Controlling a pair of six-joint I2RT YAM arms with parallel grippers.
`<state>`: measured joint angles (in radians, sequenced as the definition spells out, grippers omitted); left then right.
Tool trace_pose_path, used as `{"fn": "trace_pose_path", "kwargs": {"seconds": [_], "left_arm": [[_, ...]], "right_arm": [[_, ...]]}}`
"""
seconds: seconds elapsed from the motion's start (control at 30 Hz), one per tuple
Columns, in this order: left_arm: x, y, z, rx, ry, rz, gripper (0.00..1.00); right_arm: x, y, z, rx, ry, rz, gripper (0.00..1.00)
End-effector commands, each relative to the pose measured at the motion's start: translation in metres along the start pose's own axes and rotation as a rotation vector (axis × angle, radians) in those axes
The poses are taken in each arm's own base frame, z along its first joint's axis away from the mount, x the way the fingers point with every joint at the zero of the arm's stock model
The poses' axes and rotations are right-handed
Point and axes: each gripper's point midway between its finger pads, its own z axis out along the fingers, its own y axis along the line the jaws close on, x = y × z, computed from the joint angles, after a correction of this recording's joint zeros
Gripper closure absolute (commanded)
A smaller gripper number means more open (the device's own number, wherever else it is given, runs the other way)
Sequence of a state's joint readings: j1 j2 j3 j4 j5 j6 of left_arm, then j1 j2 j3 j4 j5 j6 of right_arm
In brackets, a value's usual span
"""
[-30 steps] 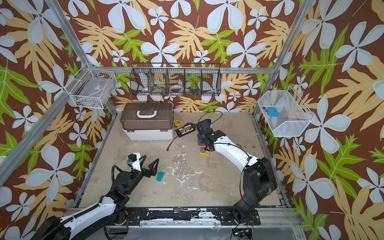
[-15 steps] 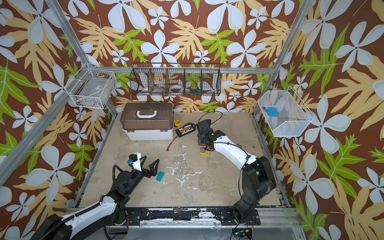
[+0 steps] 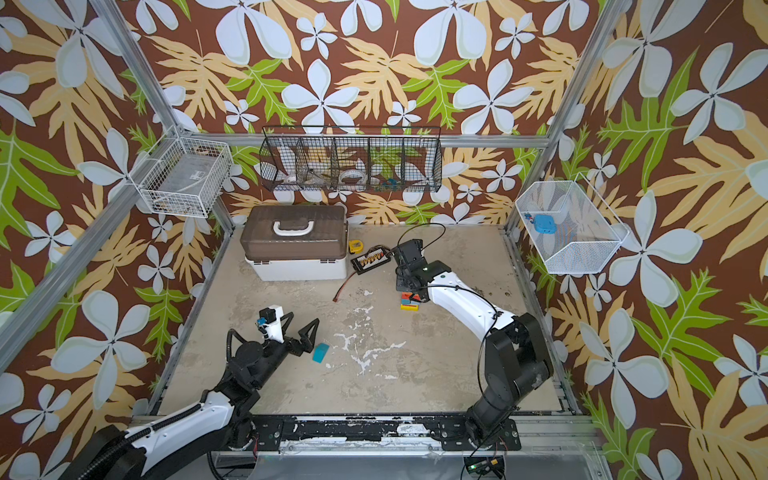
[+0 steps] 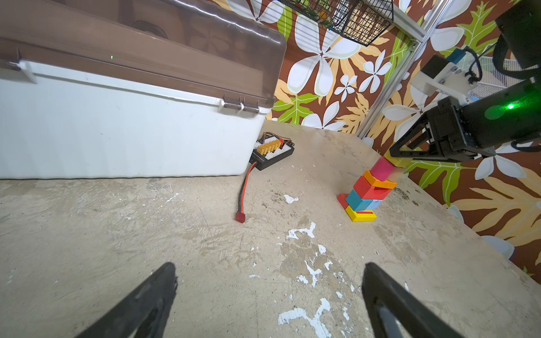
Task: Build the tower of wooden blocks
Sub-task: 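Lower the yellow X cube onto the cylinders and open the right gripper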
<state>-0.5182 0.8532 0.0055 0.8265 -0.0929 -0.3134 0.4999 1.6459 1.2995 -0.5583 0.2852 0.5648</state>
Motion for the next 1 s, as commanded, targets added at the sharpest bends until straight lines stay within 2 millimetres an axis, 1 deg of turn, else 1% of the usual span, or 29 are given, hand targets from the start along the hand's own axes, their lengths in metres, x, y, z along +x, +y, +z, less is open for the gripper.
{"fn": "trace_pose_path", "kwargs": {"seconds": [0.0, 0.17, 0.27, 0.6, 0.97], "left_arm": [[-0.0025, -0.0016, 0.0001, 0.007, -0.011, 0.001, 0.0], [-0.0021, -0.0011, 0.0011, 0.003, -0.007, 0.001, 0.0], [-0.0013, -0.0014, 0.0017, 0.005, -0.002, 0.0, 0.0], [-0.0004, -0.0013, 0.0025, 0.004, 0.004, 0.0, 0.0], [-0.0005, -0.0016, 0.0028, 0.005, 0.005, 0.0, 0.0]], "right_arm": [[-0.0031, 0.0019, -0.0005, -0.008, -0.011, 0.008, 0.87], [-0.0036, 0.0028, 0.0009, -0.01, -0.008, 0.011, 0.86], [-0.0034, 0.0029, 0.0006, -0.012, -0.008, 0.012, 0.83], [-0.0041, -0.0003, 0.0011, 0.001, -0.011, 0.016, 0.81], [-0.0051, -0.0033, 0.0011, 0.016, -0.016, 0.018, 0.77]]}}
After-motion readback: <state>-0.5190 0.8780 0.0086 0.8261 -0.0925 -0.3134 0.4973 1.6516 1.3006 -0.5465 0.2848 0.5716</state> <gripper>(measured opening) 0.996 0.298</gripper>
